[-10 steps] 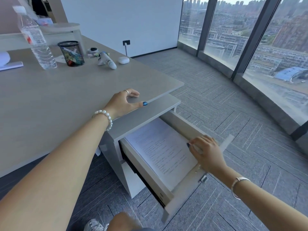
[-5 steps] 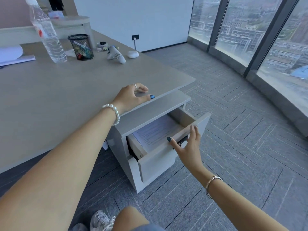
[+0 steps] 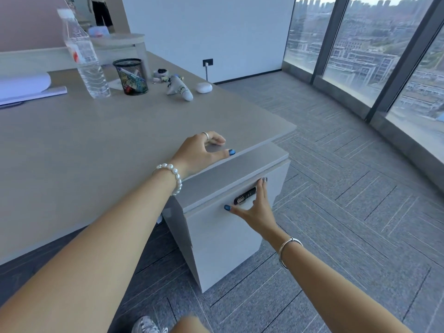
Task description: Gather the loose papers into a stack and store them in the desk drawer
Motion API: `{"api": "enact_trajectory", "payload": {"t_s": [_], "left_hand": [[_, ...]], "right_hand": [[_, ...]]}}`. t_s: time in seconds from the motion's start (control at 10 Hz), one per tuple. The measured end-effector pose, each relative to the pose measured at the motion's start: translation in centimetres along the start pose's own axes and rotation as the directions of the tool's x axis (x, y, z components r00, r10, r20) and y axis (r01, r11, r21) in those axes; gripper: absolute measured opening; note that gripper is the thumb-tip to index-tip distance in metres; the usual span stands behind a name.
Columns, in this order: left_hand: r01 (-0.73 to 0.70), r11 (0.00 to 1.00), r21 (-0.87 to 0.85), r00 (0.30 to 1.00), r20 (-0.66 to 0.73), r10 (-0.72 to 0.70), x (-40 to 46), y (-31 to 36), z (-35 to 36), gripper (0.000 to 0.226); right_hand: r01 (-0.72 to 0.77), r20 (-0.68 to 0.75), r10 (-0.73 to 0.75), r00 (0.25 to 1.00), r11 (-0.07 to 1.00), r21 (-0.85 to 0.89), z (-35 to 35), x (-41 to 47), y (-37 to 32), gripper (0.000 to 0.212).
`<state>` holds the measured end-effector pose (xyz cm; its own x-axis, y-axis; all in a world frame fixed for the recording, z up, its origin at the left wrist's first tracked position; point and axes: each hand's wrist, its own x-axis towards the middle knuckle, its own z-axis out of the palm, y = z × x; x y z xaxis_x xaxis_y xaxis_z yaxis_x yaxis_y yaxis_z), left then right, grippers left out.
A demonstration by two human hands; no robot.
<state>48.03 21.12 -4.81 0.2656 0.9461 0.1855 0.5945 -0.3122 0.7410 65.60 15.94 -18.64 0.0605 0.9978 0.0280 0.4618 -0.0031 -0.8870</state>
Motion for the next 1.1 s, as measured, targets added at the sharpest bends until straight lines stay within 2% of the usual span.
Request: {"api": "enact_trajectory", "payload": {"t_s": [0.2, 0.3, 0.4, 0.8, 1.1], "left_hand": [[0.013, 1.0, 0.008, 1.0, -0.011, -0.013, 0.0, 0.1, 0.0, 0.041], [0.012, 1.0, 0.013, 1.0, -0.007, -0.012, -0.1, 0.1, 0.1, 0.041], [0.019, 1.0, 0.012, 1.0, -0.001, -0.019, -0.3, 0.1, 0.1, 0.041], [0.045, 0.999, 0.019, 0.998, 0.044, -0.046, -1.8, 1.8, -0.4, 0.047], [0.018, 1.0, 0.013, 0.998, -0.061, -0.017, -5.3, 3.7, -2.9, 0.043]], "right_hand": [[-0.017, 0.063, 0.02, 0.998, 0.999, -0.041, -0.1, 1.2, -0.3, 0.13], [-0.03, 0.101, 0.034, 0.994, 0.999, -0.041, -1.0, 1.0, -0.4, 0.126], [-0.04, 0.091, 0.045, 0.995, 0.998, -0.052, -1.5, 0.8, -0.7, 0.116], [0.003, 0.06, 0.0, 0.998, 0.999, -0.05, -3.9, -1.4, -5.2, 0.102], [0.089, 0.003, -0.089, 0.996, 0.996, 0.015, -4.6, -3.6, -10.2, 0.094]]}}
